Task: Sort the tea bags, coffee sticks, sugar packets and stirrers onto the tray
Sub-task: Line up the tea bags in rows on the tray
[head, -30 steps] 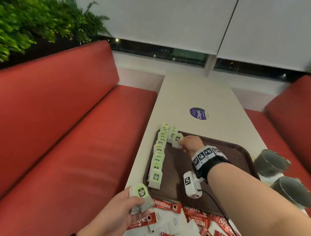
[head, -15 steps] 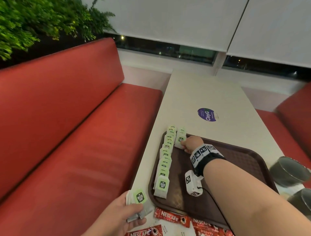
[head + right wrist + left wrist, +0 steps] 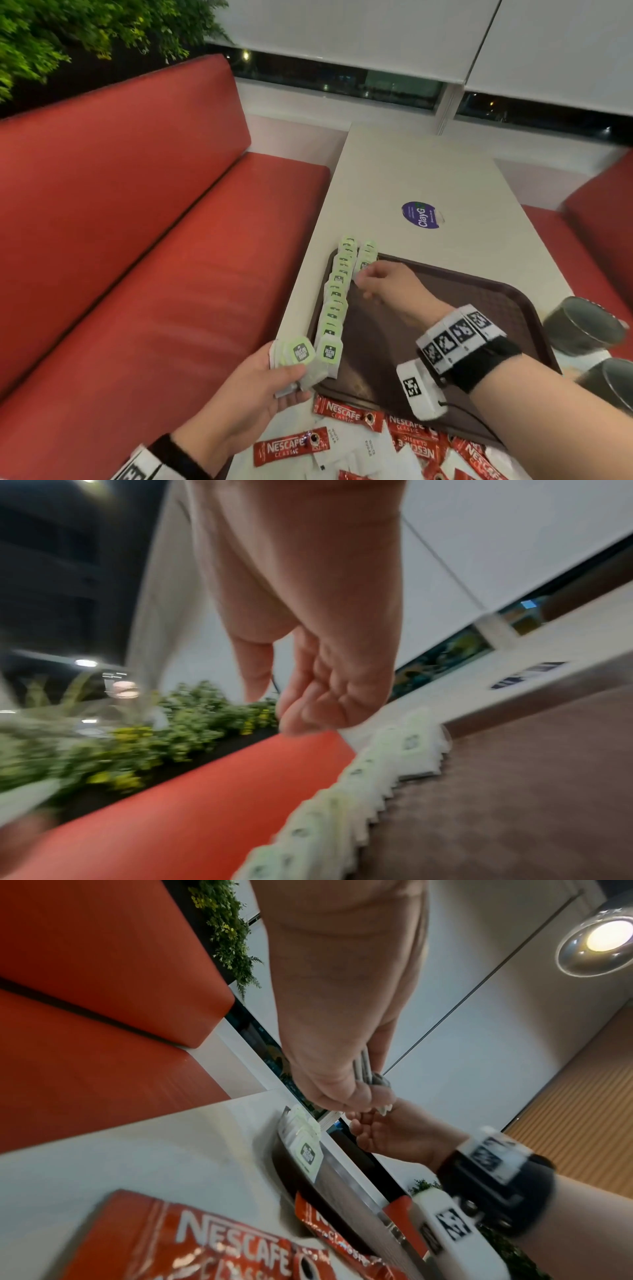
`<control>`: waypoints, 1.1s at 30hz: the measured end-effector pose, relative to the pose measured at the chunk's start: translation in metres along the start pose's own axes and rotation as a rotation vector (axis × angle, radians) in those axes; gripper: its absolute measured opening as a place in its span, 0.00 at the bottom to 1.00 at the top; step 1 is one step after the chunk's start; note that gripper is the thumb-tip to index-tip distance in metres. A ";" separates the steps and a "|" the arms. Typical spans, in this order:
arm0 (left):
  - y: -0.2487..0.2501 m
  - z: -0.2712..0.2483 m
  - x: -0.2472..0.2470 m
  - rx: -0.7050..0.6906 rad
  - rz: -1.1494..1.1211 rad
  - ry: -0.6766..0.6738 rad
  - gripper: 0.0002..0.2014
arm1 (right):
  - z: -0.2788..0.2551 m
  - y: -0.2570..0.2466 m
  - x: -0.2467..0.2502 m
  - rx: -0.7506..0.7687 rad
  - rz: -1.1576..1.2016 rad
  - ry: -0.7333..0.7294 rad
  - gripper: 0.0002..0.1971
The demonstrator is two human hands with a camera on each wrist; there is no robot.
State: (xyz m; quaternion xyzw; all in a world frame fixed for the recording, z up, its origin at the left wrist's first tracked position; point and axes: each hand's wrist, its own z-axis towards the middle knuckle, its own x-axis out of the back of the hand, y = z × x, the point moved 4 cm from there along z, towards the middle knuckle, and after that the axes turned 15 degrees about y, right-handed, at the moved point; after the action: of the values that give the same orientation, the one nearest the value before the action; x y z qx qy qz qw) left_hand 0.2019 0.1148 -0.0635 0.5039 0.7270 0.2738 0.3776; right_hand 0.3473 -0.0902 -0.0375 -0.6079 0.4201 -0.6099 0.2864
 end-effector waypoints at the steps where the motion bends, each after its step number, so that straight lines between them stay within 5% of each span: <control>1: 0.002 0.000 -0.002 -0.015 0.006 0.001 0.14 | -0.023 -0.007 -0.005 0.044 -0.056 -0.160 0.06; 4: 0.006 0.001 -0.009 -0.043 0.022 0.002 0.13 | -0.077 -0.016 -0.013 0.069 -0.137 -0.395 0.09; 6: 0.006 0.001 -0.015 -0.046 0.033 -0.021 0.13 | -0.095 -0.018 -0.017 0.052 -0.046 -0.416 0.03; 12: 0.004 -0.001 -0.026 -0.022 0.035 -0.048 0.12 | -0.096 -0.008 -0.016 0.005 0.051 -0.387 0.09; 20: -0.001 0.008 -0.007 0.091 -0.077 0.014 0.13 | 0.007 0.032 0.011 -0.211 0.125 0.142 0.10; 25: -0.001 0.008 0.002 0.074 -0.056 0.000 0.13 | 0.051 0.055 -0.011 -0.393 0.099 0.185 0.09; 33: -0.004 0.008 0.019 0.054 -0.084 0.018 0.14 | 0.072 0.061 -0.024 -0.461 0.010 0.184 0.07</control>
State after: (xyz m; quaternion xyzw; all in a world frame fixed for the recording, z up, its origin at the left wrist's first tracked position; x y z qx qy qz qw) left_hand 0.2023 0.1320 -0.0759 0.4802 0.7581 0.2426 0.3687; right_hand 0.4108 -0.1109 -0.1092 -0.5969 0.5756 -0.5493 0.1037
